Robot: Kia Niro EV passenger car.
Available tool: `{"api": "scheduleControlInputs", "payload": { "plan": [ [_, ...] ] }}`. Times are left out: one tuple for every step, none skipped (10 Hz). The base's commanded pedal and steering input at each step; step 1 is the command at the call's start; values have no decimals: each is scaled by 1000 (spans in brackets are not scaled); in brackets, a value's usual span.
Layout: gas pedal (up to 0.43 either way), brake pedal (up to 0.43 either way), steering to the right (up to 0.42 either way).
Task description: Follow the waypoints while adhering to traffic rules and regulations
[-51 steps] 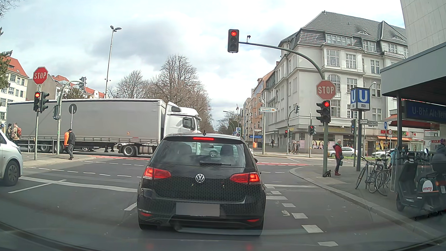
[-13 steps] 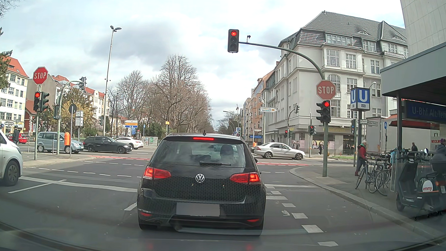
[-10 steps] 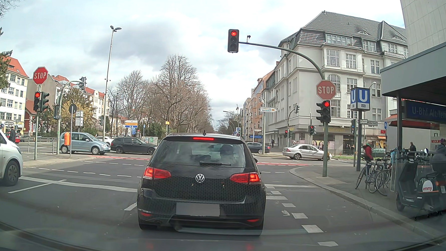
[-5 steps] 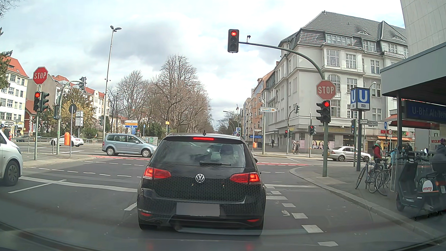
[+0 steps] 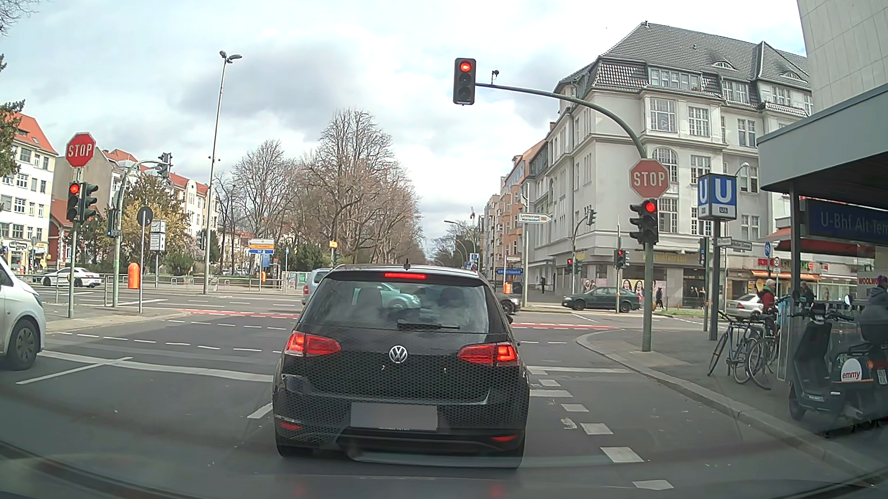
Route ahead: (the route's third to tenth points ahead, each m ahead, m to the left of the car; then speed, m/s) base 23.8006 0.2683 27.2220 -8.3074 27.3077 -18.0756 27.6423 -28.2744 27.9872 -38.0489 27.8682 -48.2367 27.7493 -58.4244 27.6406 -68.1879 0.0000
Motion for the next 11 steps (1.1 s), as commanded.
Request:
{"api": "scheduleControlInputs", "payload": {
  "plan": [
    [0,396,-62],
    [0,396,-62],
    [0,396,-62],
    [0,396,-62],
    [0,402,-62],
    [0,396,-62],
    [0,396,-62],
    [0,396,-62],
    [0,396,-62],
    [0,396,-62],
    [0,396,-62]
  ]
}}
